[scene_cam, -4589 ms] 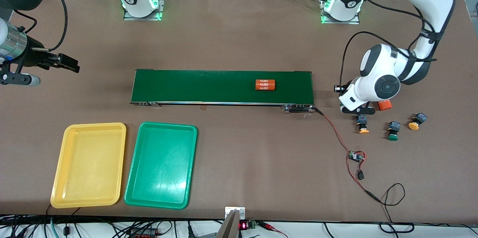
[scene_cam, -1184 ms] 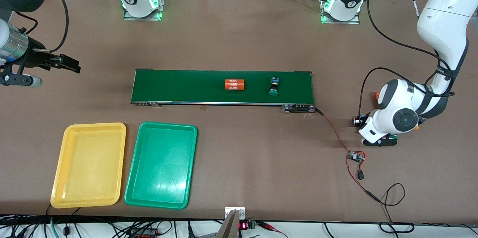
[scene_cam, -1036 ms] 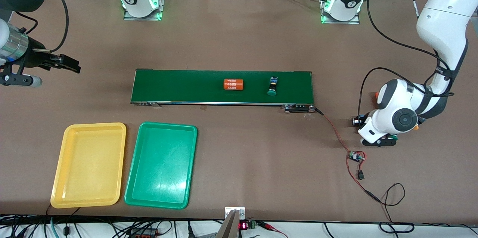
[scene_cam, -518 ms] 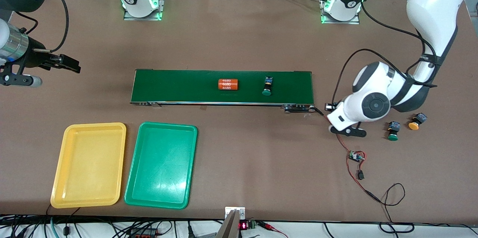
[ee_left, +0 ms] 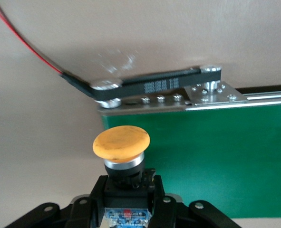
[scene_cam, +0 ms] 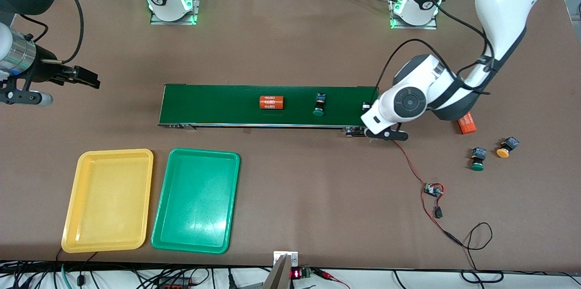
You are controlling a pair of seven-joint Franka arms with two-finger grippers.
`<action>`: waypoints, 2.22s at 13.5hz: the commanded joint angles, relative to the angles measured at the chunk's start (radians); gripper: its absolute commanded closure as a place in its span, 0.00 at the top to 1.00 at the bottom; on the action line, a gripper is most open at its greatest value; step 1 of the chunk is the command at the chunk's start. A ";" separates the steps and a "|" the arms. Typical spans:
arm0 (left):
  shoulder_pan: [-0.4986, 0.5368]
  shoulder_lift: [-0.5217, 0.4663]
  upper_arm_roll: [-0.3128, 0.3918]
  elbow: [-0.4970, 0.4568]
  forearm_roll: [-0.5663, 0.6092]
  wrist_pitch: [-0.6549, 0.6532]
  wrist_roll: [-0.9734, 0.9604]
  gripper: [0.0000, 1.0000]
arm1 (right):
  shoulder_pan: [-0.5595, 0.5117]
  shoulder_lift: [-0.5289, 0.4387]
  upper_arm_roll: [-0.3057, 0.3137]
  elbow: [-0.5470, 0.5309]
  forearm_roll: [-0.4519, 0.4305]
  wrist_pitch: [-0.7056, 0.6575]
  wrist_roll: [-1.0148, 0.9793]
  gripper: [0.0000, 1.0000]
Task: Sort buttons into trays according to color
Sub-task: 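Place the yellow button on the belt while the right gripper approaches, then grasp a cylinder with the left gripper while the right gripper nears the button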
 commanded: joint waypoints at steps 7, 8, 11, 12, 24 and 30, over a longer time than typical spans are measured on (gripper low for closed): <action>0.010 -0.012 -0.025 0.012 -0.011 0.028 -0.082 1.00 | 0.246 -0.017 -0.001 -0.059 0.031 0.116 0.283 1.00; 0.010 -0.013 -0.035 0.059 -0.011 -0.001 -0.083 1.00 | 0.272 -0.017 -0.001 -0.082 0.031 0.150 0.309 1.00; 0.013 -0.005 -0.012 0.225 0.014 -0.123 -0.065 1.00 | 0.300 -0.023 -0.001 -0.164 0.029 0.238 0.311 1.00; 0.016 -0.005 0.022 0.252 0.027 -0.138 -0.056 1.00 | 0.301 -0.040 -0.002 -0.197 0.029 0.255 0.309 1.00; 0.271 -0.010 0.265 0.171 0.031 -0.144 0.396 1.00 | 0.071 -0.245 0.596 -0.599 0.029 0.586 0.733 1.00; 0.253 -0.015 0.422 0.049 0.014 0.035 0.542 1.00 | 0.079 -0.157 0.651 -0.594 0.027 0.719 0.805 1.00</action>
